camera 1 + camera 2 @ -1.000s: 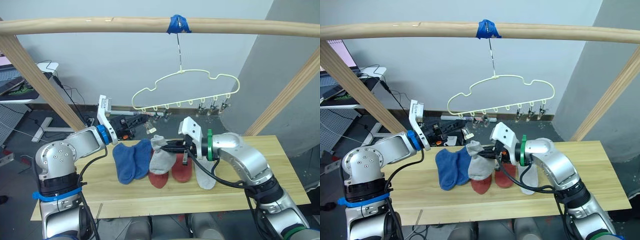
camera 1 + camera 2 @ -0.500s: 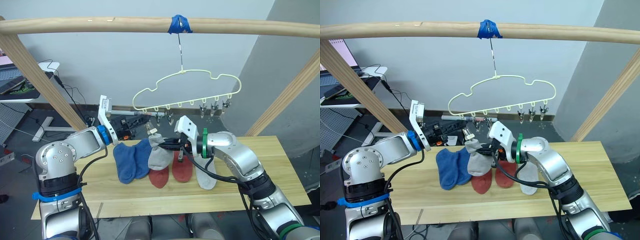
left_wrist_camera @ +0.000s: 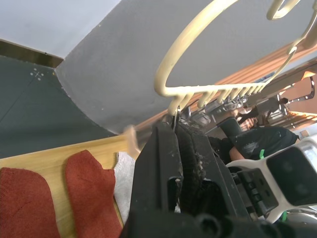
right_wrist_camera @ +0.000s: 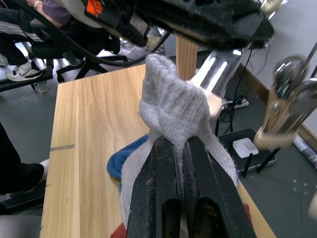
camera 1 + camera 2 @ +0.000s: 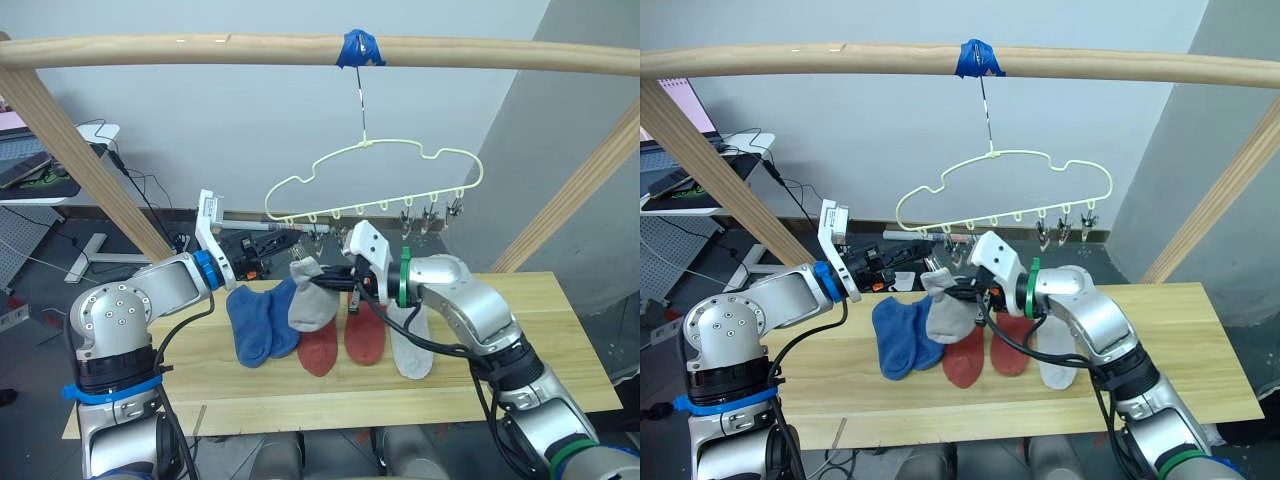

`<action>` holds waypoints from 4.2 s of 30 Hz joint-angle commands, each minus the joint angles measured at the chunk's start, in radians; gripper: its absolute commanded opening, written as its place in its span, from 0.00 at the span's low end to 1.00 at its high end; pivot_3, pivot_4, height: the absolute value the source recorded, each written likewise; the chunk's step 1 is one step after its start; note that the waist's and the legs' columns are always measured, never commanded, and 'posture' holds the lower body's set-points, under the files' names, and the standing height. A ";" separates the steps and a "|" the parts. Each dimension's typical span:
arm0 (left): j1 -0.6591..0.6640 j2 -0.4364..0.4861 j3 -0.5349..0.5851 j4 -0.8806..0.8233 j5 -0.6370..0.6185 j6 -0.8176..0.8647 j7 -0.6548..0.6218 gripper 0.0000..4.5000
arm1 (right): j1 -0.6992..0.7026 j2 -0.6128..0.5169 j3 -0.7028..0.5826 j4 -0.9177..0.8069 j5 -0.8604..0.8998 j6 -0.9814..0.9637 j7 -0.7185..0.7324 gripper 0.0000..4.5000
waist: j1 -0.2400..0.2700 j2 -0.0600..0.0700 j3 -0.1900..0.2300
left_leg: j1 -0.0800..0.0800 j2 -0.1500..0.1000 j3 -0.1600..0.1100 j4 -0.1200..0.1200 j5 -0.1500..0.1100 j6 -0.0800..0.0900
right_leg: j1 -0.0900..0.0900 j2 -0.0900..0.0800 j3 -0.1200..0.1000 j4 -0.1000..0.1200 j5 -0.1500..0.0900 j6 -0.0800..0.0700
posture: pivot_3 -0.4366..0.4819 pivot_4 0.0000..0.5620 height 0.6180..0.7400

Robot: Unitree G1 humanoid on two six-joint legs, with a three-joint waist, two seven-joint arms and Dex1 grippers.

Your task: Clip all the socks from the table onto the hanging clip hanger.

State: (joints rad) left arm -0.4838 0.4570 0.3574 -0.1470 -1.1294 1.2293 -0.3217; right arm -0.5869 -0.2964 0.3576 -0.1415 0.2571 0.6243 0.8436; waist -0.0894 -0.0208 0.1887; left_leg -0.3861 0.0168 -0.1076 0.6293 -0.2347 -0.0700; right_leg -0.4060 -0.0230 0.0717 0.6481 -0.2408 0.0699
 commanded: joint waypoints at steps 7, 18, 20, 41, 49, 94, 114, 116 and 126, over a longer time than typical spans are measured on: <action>0.000 0.022 -0.029 -0.063 0.010 -0.062 -0.052 0.00 | -0.020 0.011 -0.012 0.006 -0.003 -0.023 -0.012 0.01 | 0.000 0.000 0.000 | 0.000 0.000 0.000 0.000 0.000 0.000 | 0.000 0.000 0.000 0.000 0.000 0.000 | 0.38 0.28 1.00; 0.030 0.040 -0.032 -0.093 0.003 -0.094 -0.092 0.69 | -0.028 0.015 -0.006 0.035 -0.018 -0.048 -0.018 0.00 | 0.000 0.000 0.000 | 0.000 0.000 0.000 0.000 0.000 0.000 | 0.000 0.000 0.000 0.000 -0.001 0.001 | 0.39 0.28 1.00; 0.036 0.048 -0.029 -0.097 0.005 -0.096 -0.091 0.82 | -0.029 0.016 -0.004 0.041 -0.022 -0.053 -0.020 0.00 | 0.000 0.000 0.000 | 0.000 0.000 0.000 0.000 0.000 0.000 | 0.000 0.000 0.000 0.000 -0.001 0.001 | 0.40 0.27 1.00; 0.250 0.181 -0.135 -0.287 0.334 -0.387 -0.129 1.00 | 0.043 -0.053 -0.001 0.076 -0.064 -0.134 0.025 0.99 | 0.020 0.000 0.000 | 0.000 0.000 0.001 -0.001 0.000 0.000 | 0.000 0.000 0.000 -0.002 -0.001 -0.001 | 0.45 0.25 1.00; 0.418 0.115 -0.257 -0.376 0.570 -0.654 -0.140 1.00 | 0.215 -0.198 -0.163 -0.122 0.044 -0.114 0.060 0.99 | 0.032 0.000 0.000 | -0.001 0.001 0.002 -0.002 0.000 0.000 | -0.001 0.000 0.000 -0.002 -0.001 -0.002 | 0.45 0.26 1.00; 0.168 -0.316 -0.410 0.099 1.034 -1.181 0.077 0.49 | 0.226 -0.170 -0.330 -0.375 0.228 -0.085 -0.135 1.00 | 0.015 0.000 0.000 | -0.001 0.000 0.001 0.000 0.000 0.000 | 0.000 0.000 0.000 -0.002 0.000 0.001 | 0.36 0.30 1.00; 0.042 -0.324 -0.380 0.326 1.049 -1.291 0.075 0.49 | 0.172 -0.164 -0.323 -0.385 0.265 -0.061 -0.154 1.00 | 0.006 0.000 0.000 | -0.002 0.000 0.001 0.000 0.000 0.000 | 0.000 0.000 0.000 -0.002 0.000 0.001 | 0.35 0.30 1.00; 0.033 -0.322 -0.380 0.341 1.050 -1.301 0.072 0.49 | 0.169 -0.164 -0.324 -0.385 0.267 -0.058 -0.155 1.00 | 0.006 0.000 0.000 | -0.002 0.000 0.001 0.000 0.000 0.000 | 0.000 0.000 0.000 -0.002 0.000 0.001 | 0.35 0.30 1.00; -0.006 -0.313 -0.372 0.393 1.049 -1.328 0.075 0.49 | 0.163 -0.157 -0.323 -0.388 0.273 -0.061 -0.160 1.00 | 0.006 0.000 0.000 | -0.002 0.000 0.001 0.000 0.000 0.000 | 0.000 0.000 0.000 -0.002 0.000 0.001 | 0.34 0.29 1.00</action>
State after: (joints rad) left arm -0.4742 0.1416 -0.0288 0.2578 -0.0872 -0.0731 -0.2501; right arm -0.4065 -0.4564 0.0420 -0.4788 0.5115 0.5760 0.6884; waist -0.0838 -0.0210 0.1889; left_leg -0.3879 0.0170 -0.1068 0.6293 -0.2350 -0.0699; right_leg -0.4058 -0.0226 0.0717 0.6457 -0.2412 0.0710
